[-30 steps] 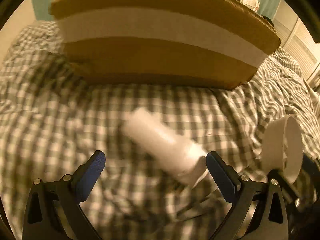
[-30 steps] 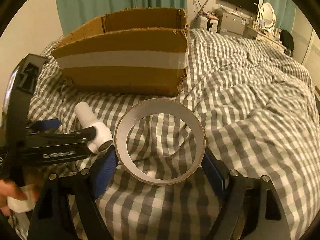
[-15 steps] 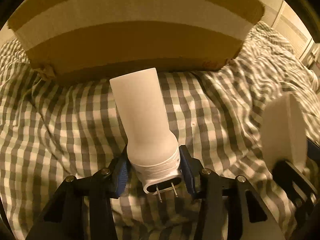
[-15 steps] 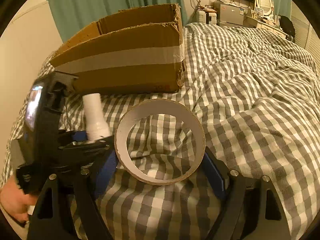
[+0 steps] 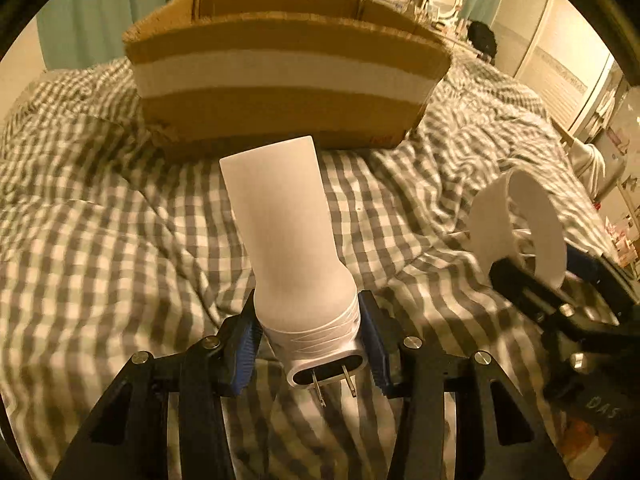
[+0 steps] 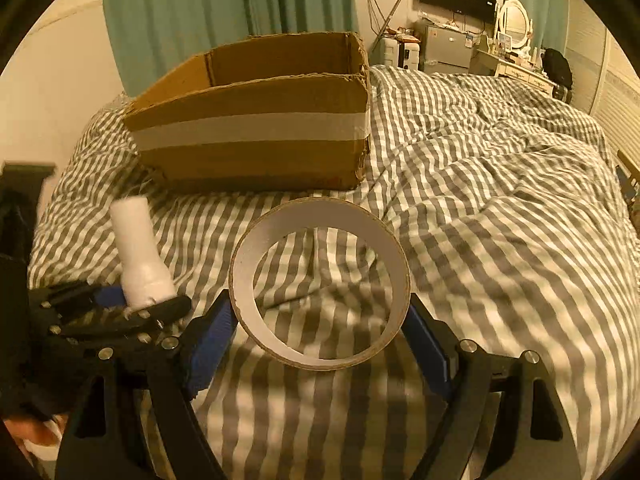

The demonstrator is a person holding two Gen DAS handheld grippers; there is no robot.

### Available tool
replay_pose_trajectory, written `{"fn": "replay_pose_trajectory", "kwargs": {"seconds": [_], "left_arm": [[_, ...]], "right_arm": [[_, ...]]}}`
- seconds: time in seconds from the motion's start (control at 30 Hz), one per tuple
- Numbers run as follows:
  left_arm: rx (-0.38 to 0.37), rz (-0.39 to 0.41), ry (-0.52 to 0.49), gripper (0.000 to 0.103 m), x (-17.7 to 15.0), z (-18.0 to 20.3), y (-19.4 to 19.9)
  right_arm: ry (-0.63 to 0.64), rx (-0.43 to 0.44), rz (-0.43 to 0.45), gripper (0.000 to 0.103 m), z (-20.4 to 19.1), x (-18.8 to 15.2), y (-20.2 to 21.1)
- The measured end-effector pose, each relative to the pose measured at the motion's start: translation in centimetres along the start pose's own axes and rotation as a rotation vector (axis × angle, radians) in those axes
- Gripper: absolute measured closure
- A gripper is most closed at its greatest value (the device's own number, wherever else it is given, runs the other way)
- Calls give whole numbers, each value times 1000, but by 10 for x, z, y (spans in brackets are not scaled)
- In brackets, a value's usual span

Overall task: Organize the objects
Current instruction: 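Grasp the white tape roll with the right tool while the left tool grasps the white hair dryer, then carry the hair dryer and white tape roll into the box and open both tools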

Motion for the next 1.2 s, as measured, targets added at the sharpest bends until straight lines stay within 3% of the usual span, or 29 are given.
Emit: {"fn": "replay_pose_trajectory", "kwargs": {"seconds": [0.23, 0.53, 0.67, 0.87, 1.2], "left_arm": [[-7, 92, -16, 56, 8, 0, 50], [-2, 199, -6, 56, 25, 7, 105], [25, 265, -48, 56, 45, 5, 121], [13, 319, -65, 56, 86, -6, 125], [-30, 332, -66, 56, 176, -36, 89]], "right_arm": [[39, -4, 20, 22, -14, -2, 31], [90, 8, 158, 22, -27, 32, 96], [78, 89, 182, 22, -34, 52, 108], [125, 113, 191, 22, -42, 91, 98], [169, 133, 219, 22, -44, 188, 45]]}}
Point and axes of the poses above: each gripper's, at about its wrist camera, not at the fingertips, and y roughly against the way its jaws point, z to its right, x to its top, the point moved 7 cm from there along -y, roughly the way its jaws point, and after that the axes turned 9 degrees about z, right-handed, at the moved point
